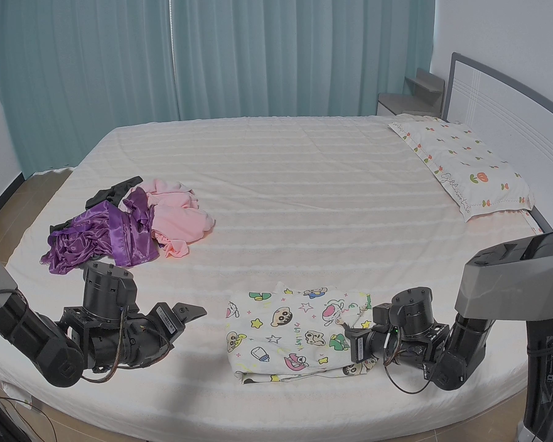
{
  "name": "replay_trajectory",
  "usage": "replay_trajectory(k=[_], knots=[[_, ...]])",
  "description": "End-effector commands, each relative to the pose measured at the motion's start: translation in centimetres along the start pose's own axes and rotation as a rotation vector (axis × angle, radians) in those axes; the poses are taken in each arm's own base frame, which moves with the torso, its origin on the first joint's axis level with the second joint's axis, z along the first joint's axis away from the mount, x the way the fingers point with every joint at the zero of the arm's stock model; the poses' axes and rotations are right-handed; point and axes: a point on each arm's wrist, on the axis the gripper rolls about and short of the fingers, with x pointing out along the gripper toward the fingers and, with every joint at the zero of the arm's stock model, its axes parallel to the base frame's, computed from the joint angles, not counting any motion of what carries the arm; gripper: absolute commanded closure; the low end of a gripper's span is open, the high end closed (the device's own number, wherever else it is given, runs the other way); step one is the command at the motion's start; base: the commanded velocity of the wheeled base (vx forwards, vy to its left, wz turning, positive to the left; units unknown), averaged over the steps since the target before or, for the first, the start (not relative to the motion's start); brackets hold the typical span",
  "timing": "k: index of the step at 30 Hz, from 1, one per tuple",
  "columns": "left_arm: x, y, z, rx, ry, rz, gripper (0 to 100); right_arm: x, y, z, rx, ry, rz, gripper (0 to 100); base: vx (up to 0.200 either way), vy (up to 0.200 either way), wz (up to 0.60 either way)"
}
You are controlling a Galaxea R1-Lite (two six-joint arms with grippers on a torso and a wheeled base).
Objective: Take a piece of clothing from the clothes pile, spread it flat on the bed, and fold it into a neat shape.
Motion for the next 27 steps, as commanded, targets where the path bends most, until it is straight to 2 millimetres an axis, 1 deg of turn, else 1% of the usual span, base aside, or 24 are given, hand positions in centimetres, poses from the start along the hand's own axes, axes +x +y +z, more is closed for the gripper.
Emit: replay_trajectory(k=[1,4,5,6,7,10,15,21,24,27], knots=[[0.0,0.0,0.0,0.0,0.002,0.001,0,-1.7,0.0,0.3,0.004,-0.005,-0.001,100,0.0,0.0,0.0],[0.0,0.0,0.0,-0.002,0.002,0.001,0,-2.7,-0.3,0.2,0.014,0.002,-0.012,100,0.0,0.0,0.0],[0.0,0.0,0.0,0.0,0.002,0.001,0,-3.4,-0.5,0.0,0.021,0.004,-0.016,100,0.0,0.0,0.0],[0.0,0.0,0.0,0.0,0.002,0.001,0,-3.4,-0.5,0.0,0.021,0.004,-0.016,100,0.0,0.0,0.0],[0.0,0.0,0.0,-0.002,0.002,0.001,0,-4.2,-0.7,-0.5,0.025,0.012,-0.021,100,0.0,0.0,0.0],[0.0,0.0,-0.1,0.001,0.003,0.002,0,-4.8,-1.2,-1.4,0.031,0.038,-0.034,100,0.0,0.0,0.0],[0.0,0.1,-0.1,0.001,0.004,0.003,0,-5.3,-1.8,-2.9,0.054,0.078,-0.048,100,0.0,0.0,0.0],[0.0,0.1,-0.1,-0.001,0.006,0.004,0,-5.0,-2.0,-3.8,0.093,0.063,-0.049,100,0.0,0.0,0.0],[0.0,0.3,-0.2,-0.001,0.008,0.01,0,-5.5,-2.1,-4.8,0.094,0.076,-0.053,100,0.0,0.0,0.0],[0.0,0.3,-0.2,-0.003,0.008,0.01,0,-6.0,-2.1,-5.0,0.095,0.077,-0.054,100,0.0,0.0,0.0]])
